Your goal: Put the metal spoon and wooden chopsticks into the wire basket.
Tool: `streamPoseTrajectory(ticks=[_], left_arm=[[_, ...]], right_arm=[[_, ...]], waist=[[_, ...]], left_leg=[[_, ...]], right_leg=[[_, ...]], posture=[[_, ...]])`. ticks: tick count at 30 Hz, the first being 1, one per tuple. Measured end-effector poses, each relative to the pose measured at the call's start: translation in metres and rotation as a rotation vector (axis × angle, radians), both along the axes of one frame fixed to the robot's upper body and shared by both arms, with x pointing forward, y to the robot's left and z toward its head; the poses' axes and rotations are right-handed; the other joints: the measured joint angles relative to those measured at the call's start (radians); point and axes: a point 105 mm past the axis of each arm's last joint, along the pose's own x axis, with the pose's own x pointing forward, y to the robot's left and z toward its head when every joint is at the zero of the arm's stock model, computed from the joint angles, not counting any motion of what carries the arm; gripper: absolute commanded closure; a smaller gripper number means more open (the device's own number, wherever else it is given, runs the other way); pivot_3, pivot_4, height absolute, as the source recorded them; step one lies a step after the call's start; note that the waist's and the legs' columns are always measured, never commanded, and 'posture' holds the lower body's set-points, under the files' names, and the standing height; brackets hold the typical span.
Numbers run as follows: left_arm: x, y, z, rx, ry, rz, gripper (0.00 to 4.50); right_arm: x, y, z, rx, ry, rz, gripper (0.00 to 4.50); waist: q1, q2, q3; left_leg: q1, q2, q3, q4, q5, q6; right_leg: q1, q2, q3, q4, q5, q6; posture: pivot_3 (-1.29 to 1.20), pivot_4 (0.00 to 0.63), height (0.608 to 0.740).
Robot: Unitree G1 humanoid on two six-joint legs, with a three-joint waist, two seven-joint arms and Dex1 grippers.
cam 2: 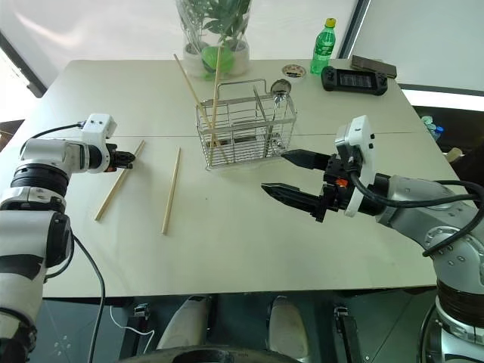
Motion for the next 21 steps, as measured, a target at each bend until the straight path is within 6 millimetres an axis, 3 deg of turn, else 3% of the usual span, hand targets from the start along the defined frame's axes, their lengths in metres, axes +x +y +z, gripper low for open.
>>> streamPoseTrajectory(ticks=[1,4,7,9,11,14,17,21], left_arm=[[0.004,0.002,0.012,-0.007,-0.071,0.015,4.45],[0.012,-0.001,0.094,-0.155,-0.477,0.054,4.45],[-0.012,-0.012,0.183,-0.305,-0.841,0.039,4.45],[-0.03,-0.024,0.218,-0.378,-0.995,0.004,4.45],[-0.039,-0.04,0.236,-0.44,-1.056,-0.034,4.45],[-0.04,-0.073,0.246,-0.512,-1.068,-0.111,4.45],[-0.037,-0.105,0.247,-0.554,-1.037,-0.207,4.45],[-0.029,-0.132,0.239,-0.548,-1.019,-0.266,4.45]], right_arm=[[0.0,0.0,0.0,0.001,-0.001,0.0,0.0],[0.0,-0.001,0.0,0.0,0.001,-0.004,0.0],[0.001,-0.003,0.0,0.004,0.004,-0.022,0.0],[0.001,-0.005,-0.001,0.014,0.017,-0.033,0.0],[0.001,-0.006,0.0,0.02,0.021,-0.045,0.0],[0.001,-0.008,-0.004,0.018,0.035,-0.067,0.0],[0.001,-0.007,-0.004,0.02,0.033,-0.076,0.0],[0.001,-0.008,-0.003,0.03,0.03,-0.105,0.0]], waist=[[0.0,0.0,0.0],[0.0,-0.005,0.002],[0.001,-0.004,0.002],[0.004,-0.004,0.002],[0.006,-0.004,0.002],[0.012,-0.004,0.002],[0.015,-0.004,0.002],[0.013,-0.004,0.002]], left_leg=[[0.0,0.0,0.0,0.0,0.0,0.0],[-0.003,0.0,-0.001,0.0,0.001,-0.001],[-0.003,-0.001,-0.001,0.001,0.001,-0.002],[-0.002,-0.001,-0.001,0.001,0.001,-0.002],[-0.001,-0.001,-0.001,0.002,0.001,-0.003],[0.002,-0.001,0.0,0.003,0.002,-0.003],[0.002,-0.001,0.0,0.003,0.002,-0.003],[0.002,-0.001,0.0,0.002,0.002,-0.002]], right_leg=[[0.0,0.0,0.0,0.0,0.0,0.0],[-0.002,0.0,0.0,0.0,0.001,0.001],[0.0,-0.001,0.0,-0.004,0.004,0.002],[0.001,-0.001,0.0,-0.003,0.004,0.003],[0.003,-0.001,0.0,-0.003,0.004,0.002],[0.007,-0.001,0.0,-0.004,0.004,0.002],[0.006,-0.001,0.0,-0.004,0.004,0.002],[0.005,0.0,0.0,-0.004,0.004,0.002]], posture=[[0.0,0.15,0.72],[0.0,0.15,0.72],[0.0,0.15,0.72],[0.0,0.15,0.72],[0.0,0.15,0.72],[0.0,0.15,0.72],[0.0,0.15,0.72],[0.0,0.15,0.72]])
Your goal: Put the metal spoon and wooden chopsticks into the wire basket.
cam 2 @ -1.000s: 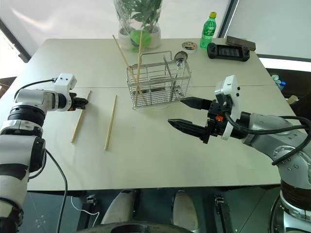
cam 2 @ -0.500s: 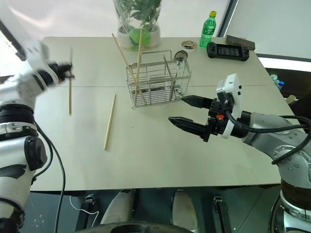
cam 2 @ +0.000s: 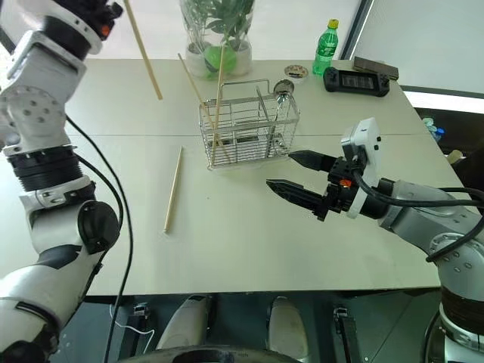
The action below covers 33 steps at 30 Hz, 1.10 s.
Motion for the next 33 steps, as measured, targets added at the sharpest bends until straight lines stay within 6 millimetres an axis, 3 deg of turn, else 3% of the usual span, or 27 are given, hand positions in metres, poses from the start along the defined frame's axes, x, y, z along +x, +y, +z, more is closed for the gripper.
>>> streamPoseTrajectory(ticks=[8,16,18,23,26,32,33], left_arm=[[0.019,-0.025,-0.016,-0.029,0.014,-0.035,4.45],[0.023,-0.059,-0.027,0.064,-0.048,-0.045,4.45],[0.022,-0.066,-0.038,0.102,-0.066,-0.043,4.45],[0.026,-0.08,-0.089,0.164,-0.004,-0.043,4.45],[0.025,-0.08,-0.094,0.159,-0.003,-0.036,3.39],[0.021,-0.075,-0.089,0.11,-0.008,-0.024,0.28],[0.02,-0.074,-0.087,0.11,-0.013,-0.019,0.05]], right_arm=[[-0.004,-0.001,-0.004,0.005,-0.001,-0.039,0.0],[-0.005,-0.002,-0.002,0.018,-0.004,-0.063,0.0],[-0.005,-0.002,-0.002,0.02,-0.005,-0.066,0.0],[-0.006,-0.002,0.001,0.033,-0.004,-0.073,0.0],[-0.006,-0.003,0.001,0.035,-0.002,-0.075,0.0],[-0.006,-0.004,0.004,0.042,-0.007,-0.081,0.0],[-0.005,-0.004,0.005,0.044,-0.01,-0.081,0.0]], waist=[[0.007,0.0,0.0],[0.011,0.0,0.0],[0.011,0.0,0.0],[0.01,0.001,0.0],[0.011,0.001,0.0],[0.011,0.001,0.0],[0.011,0.001,0.0]], left_leg=[[-0.001,0.0,0.0,0.001,0.0,0.0],[-0.001,0.0,0.0,0.001,0.0,0.0],[-0.001,0.0,0.0,0.001,0.0,0.0],[-0.002,0.0,0.0,0.001,0.0,0.0],[-0.002,0.0,0.0,0.001,0.0,0.0],[-0.002,0.0,0.0,0.001,0.0,0.0],[-0.002,0.0,0.0,0.001,0.0,0.0]], right_leg=[[0.0,0.0,0.0,-0.001,0.0,0.0],[0.0,0.0,0.0,-0.001,0.0,0.0],[0.0,0.0,0.0,-0.001,0.0,0.0],[0.0,0.0,0.0,-0.001,0.0,0.0],[-0.001,0.0,0.0,-0.001,0.0,0.0],[0.0,0.0,0.0,-0.001,0.0,0.0],[0.0,0.0,0.0,-0.001,0.0,0.0]], posture=[[0.0,0.15,0.72],[0.0,0.15,0.72],[0.0,0.15,0.72],[0.0,0.15,0.72],[0.0,0.15,0.72],[0.0,0.15,0.72],[0.0,0.15,0.72]])
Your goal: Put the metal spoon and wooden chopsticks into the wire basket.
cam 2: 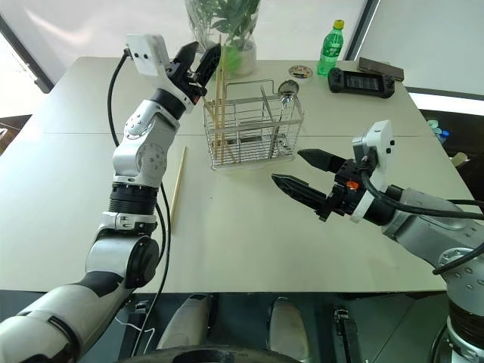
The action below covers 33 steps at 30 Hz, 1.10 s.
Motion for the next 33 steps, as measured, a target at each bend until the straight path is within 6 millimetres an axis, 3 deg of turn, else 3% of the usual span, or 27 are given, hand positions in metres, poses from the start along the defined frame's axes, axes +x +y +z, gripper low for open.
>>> streamPoseTrajectory(ticks=[3,7,10,12,16,22,27,33], left_arm=[[-0.002,0.008,0.007,0.014,0.005,0.016,0.05],[-0.007,0.038,0.03,0.056,0.028,0.059,0.05],[-0.015,0.065,0.051,0.164,0.053,0.118,0.05],[-0.021,0.076,0.049,0.283,0.102,0.128,0.05],[-0.028,0.084,0.02,0.445,0.275,0.116,0.05],[-0.028,0.091,-0.039,0.504,0.626,0.171,0.05],[-0.032,0.091,-0.086,0.576,0.815,0.189,0.05],[-0.037,0.072,-0.132,0.663,0.937,0.157,0.05]], right_arm=[[0.004,-0.001,0.003,0.009,-0.007,-0.002,0.0],[0.007,0.0,0.003,0.006,-0.012,-0.006,0.0],[0.008,0.002,0.001,0.004,-0.009,0.002,0.0],[0.009,0.003,0.0,0.002,-0.009,0.007,0.0],[0.012,0.002,-0.003,0.006,-0.003,0.005,0.0],[0.012,0.006,-0.005,-0.003,0.003,0.025,0.0],[0.014,0.008,-0.005,0.008,-0.012,0.019,0.0],[0.014,0.009,-0.006,0.022,-0.016,0.014,0.0]], waist=[[-0.003,0.0,0.0],[-0.009,0.0,0.0],[-0.012,0.0,0.0],[-0.019,0.001,0.0],[-0.02,0.001,0.0],[-0.024,0.001,0.0],[-0.024,0.0,0.0],[-0.02,0.001,0.0]], left_leg=[[0.0,0.0,0.0,0.0,0.0,0.0],[0.0,0.0,0.0,0.0,0.0,0.0],[0.001,0.0,0.0,0.0,0.0,0.0],[0.001,0.0,0.0,-0.001,0.0,0.0],[0.001,0.0,0.0,0.0,0.0,0.0],[0.001,0.001,-0.001,-0.001,0.0,0.0],[0.0,0.001,-0.001,-0.001,0.0,0.0],[0.0,0.0,-0.001,-0.001,0.0,0.0]], right_leg=[[0.0,0.0,0.0,0.0,0.0,0.0],[-0.001,0.001,0.0,0.001,0.0,0.0],[-0.001,0.001,0.0,0.001,0.0,0.0],[0.0,0.001,0.0,0.001,0.0,0.0],[0.0,0.001,0.0,0.001,0.0,0.0],[-0.001,0.001,0.0,0.002,0.0,0.0],[-0.002,0.001,0.0,0.002,0.0,0.0],[-0.001,0.0,0.0,0.001,0.0,0.0]], posture=[[0.0,0.15,0.72],[0.0,0.15,0.72],[0.0,0.15,0.72],[0.0,0.15,0.72],[0.0,0.15,0.72],[0.0,0.15,0.72],[0.0,0.15,0.72],[0.0,0.15,0.72]])
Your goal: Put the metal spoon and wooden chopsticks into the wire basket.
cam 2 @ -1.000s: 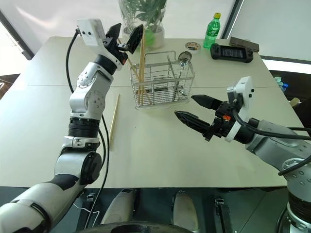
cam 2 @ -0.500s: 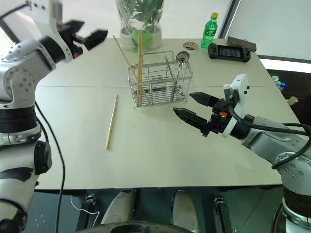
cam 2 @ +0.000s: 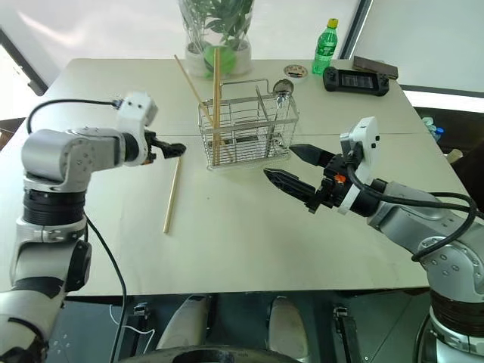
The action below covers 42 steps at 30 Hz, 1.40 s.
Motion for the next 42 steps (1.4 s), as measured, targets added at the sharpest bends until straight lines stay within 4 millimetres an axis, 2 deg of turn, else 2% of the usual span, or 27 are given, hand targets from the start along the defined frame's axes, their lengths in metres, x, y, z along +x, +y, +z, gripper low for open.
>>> streamPoseTrajectory(ticks=[3,6,11,21,24,31,32,38,42], left_arm=[[0.0,-0.008,-0.023,0.02,0.05,0.01,0.05],[0.001,-0.005,-0.035,0.021,0.085,0.053,0.05],[0.004,0.006,-0.036,-0.011,0.089,0.128,0.05],[0.014,0.0,-0.04,-0.112,0.157,0.201,0.05],[0.016,0.002,-0.042,-0.114,0.178,0.212,0.86],[0.02,0.013,-0.042,-0.096,0.191,0.226,4.24],[0.02,0.012,-0.041,-0.089,0.193,0.215,4.38],[0.02,0.013,-0.041,-0.069,0.196,0.213,4.38],[0.023,0.022,-0.038,-0.092,0.166,0.265,4.38]], right_arm=[[-0.001,-0.001,-0.003,-0.001,0.012,-0.01,0.0],[-0.003,0.0,-0.003,-0.005,0.006,-0.013,0.0],[-0.005,-0.001,-0.004,0.003,0.018,-0.03,0.0],[-0.014,-0.006,-0.008,-0.017,0.051,-0.028,0.0],[-0.015,-0.006,-0.009,-0.018,0.057,-0.022,0.0],[-0.015,-0.006,-0.009,-0.015,0.06,-0.023,0.0],[-0.015,-0.006,-0.009,-0.014,0.06,-0.024,0.0],[-0.014,-0.005,-0.008,-0.001,0.056,-0.028,0.0],[-0.015,-0.005,-0.008,0.001,0.055,-0.02,0.0]], waist=[[-0.001,0.0,0.0],[-0.004,0.0,0.0],[-0.002,0.0,0.0],[0.019,0.003,-0.003],[0.019,0.006,-0.005],[0.023,0.007,-0.005],[0.023,0.007,-0.005],[0.02,0.007,-0.005],[0.019,0.006,-0.004]], left_leg=[[-0.001,0.0,0.0,0.0,0.0,0.0],[-0.001,0.0,0.0,0.0,0.0,0.0],[-0.001,0.0,0.0,0.0,0.0,0.0],[0.002,0.0,0.0,0.001,0.0,0.0],[0.004,0.0,0.0,0.001,0.0,0.0],[0.002,-0.001,0.0,0.001,0.0,0.0],[0.002,-0.001,0.0,0.001,0.0,0.0],[0.002,-0.001,0.0,0.001,0.0,0.0],[0.001,0.0,0.0,0.0,0.0,0.0]], right_leg=[[-0.001,0.0,0.0,0.001,0.0,0.0],[-0.002,0.0,0.0,0.001,0.0,0.0],[-0.001,0.0,0.0,0.001,0.0,0.0],[0.002,0.0,0.0,0.001,0.0,0.0],[0.004,0.0,0.0,0.0,0.0,0.0],[0.003,-0.001,0.0,-0.002,0.0,-0.001],[0.003,-0.001,0.0,-0.002,0.0,0.0],[0.003,-0.001,0.0,-0.001,0.0,0.0],[0.002,-0.001,0.0,-0.001,0.0,0.0]], posture=[[0.0,0.15,0.72],[0.0,0.15,0.72],[0.0,0.15,0.72],[0.0,0.15,0.72],[0.0,0.15,0.72],[0.0,0.15,0.72],[0.0,0.15,0.72],[0.0,0.15,0.72],[0.0,0.15,0.72]])
